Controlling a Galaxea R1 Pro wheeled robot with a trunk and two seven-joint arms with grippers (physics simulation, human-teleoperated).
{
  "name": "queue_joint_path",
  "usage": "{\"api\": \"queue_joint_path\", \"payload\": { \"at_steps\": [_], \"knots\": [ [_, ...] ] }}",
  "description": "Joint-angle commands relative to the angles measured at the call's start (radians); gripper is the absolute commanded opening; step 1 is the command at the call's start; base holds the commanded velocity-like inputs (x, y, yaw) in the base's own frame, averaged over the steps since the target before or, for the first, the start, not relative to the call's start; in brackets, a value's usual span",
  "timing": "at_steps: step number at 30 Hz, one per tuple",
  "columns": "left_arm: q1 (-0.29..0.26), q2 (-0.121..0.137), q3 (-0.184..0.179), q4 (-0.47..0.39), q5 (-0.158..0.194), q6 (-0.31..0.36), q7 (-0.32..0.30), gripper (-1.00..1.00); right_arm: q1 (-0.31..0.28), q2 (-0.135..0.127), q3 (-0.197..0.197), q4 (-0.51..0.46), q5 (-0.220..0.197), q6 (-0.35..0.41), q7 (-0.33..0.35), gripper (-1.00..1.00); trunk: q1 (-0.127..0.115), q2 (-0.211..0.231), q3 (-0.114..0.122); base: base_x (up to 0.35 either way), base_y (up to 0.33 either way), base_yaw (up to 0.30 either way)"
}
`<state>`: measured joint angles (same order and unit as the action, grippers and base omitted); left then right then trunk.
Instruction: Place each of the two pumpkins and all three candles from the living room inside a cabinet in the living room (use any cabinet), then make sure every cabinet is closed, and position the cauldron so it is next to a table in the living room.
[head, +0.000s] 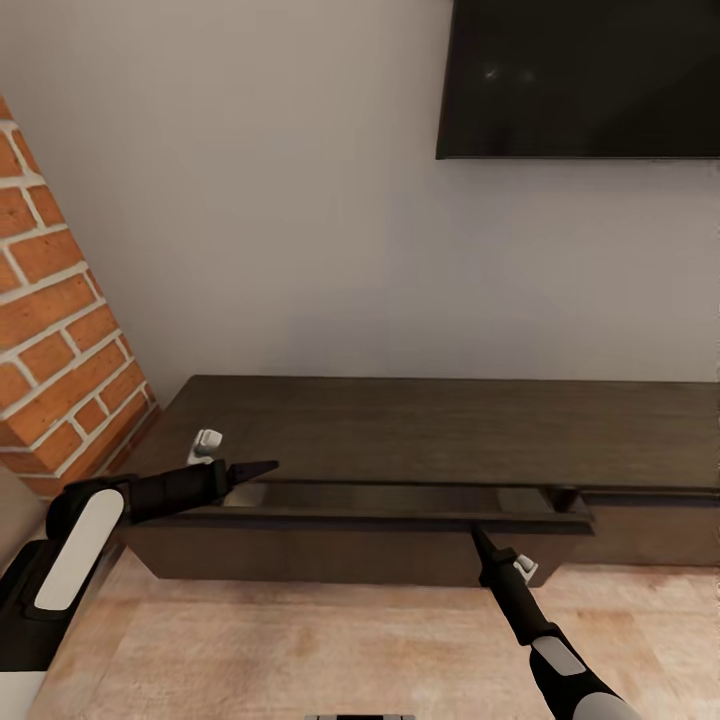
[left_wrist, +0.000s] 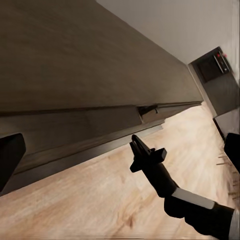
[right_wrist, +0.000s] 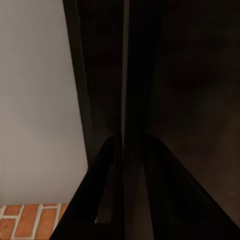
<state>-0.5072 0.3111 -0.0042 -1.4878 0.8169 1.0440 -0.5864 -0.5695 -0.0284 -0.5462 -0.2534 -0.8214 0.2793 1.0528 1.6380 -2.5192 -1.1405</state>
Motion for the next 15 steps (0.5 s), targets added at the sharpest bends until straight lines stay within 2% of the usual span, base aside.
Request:
{"api": "queue_joint_path", "payload": {
  "at_steps": [1, 6, 15],
  "knots": [
    [-0.001, 0.002, 0.000, 0.000, -0.003, 0.003, -0.020, 1.00, 0.000, -0.001, -0.009, 0.002, -0.007, 0.006, 0.003, -1.00, 0.000, 0.000, -0.001, -0.166, 0.019, 0.000],
    [0.000, 0.009, 0.001, 0.001, -0.007, 0.003, -0.045, 1.00, 0.000, -0.001, -0.009, 0.001, -0.007, 0.006, 0.003, -1.00, 0.000, 0.000, -0.001, -0.074, 0.008, 0.000],
    [0.001, 0.011, 0.001, 0.000, -0.007, 0.003, -0.051, 1.00, 0.000, -0.001, -0.009, 0.002, -0.007, 0.006, 0.003, -1.00, 0.000, 0.000, -0.001, -0.108, 0.001, 0.000]
  ]
}}
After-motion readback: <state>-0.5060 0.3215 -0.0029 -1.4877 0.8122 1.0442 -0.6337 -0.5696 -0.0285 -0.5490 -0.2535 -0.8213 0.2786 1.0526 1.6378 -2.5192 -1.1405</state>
